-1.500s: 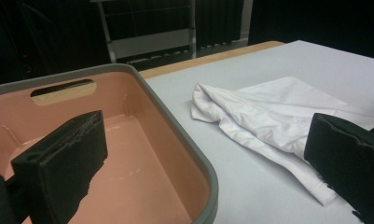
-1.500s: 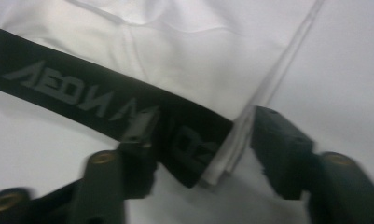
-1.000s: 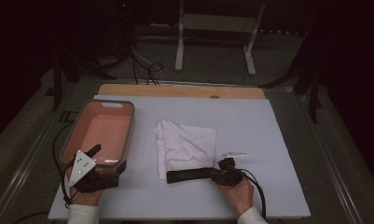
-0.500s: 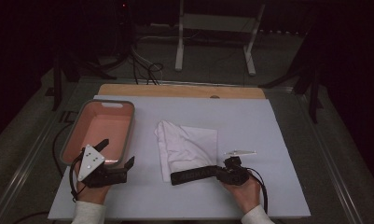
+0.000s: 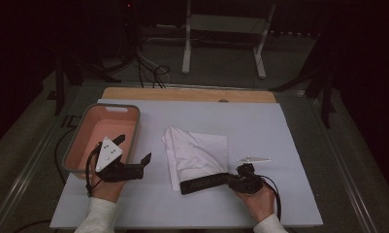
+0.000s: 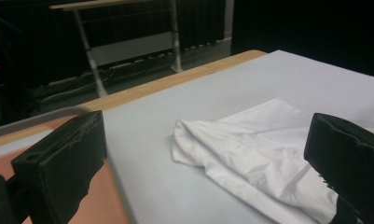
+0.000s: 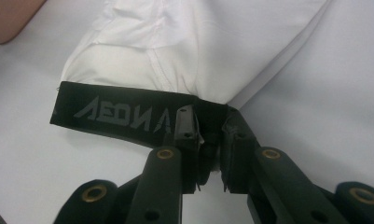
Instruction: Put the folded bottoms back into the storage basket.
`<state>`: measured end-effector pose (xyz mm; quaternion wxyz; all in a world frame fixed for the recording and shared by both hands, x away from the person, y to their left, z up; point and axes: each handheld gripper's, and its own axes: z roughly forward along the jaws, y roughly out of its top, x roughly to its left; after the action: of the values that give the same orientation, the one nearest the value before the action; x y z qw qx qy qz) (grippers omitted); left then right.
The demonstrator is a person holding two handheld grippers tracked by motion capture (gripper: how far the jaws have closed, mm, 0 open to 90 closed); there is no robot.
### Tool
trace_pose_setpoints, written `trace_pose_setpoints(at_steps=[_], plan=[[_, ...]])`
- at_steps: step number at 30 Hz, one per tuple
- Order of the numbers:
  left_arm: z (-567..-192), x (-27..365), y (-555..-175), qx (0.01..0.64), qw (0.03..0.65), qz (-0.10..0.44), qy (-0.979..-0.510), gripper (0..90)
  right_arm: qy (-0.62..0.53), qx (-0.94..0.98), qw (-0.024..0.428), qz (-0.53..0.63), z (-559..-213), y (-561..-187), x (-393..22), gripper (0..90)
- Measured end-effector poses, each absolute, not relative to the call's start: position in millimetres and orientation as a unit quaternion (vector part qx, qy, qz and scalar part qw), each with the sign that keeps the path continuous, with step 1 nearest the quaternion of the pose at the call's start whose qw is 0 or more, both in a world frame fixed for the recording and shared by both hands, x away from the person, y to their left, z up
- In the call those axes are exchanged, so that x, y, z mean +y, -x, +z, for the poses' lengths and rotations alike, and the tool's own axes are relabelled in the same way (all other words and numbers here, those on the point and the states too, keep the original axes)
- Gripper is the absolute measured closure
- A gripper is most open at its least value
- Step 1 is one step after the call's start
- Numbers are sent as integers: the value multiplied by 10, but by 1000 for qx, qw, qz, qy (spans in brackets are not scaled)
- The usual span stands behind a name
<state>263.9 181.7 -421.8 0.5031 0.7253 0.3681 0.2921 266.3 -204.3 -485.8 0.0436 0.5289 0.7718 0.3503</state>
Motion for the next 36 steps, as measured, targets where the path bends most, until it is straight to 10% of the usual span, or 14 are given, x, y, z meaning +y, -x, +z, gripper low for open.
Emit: trace_pose_setpoints(at_steps=[36], plan=[[-4430,1038,-3355,351,480,238,-768,5,-507,783,64,356,-4814,-2553,-2044,788]])
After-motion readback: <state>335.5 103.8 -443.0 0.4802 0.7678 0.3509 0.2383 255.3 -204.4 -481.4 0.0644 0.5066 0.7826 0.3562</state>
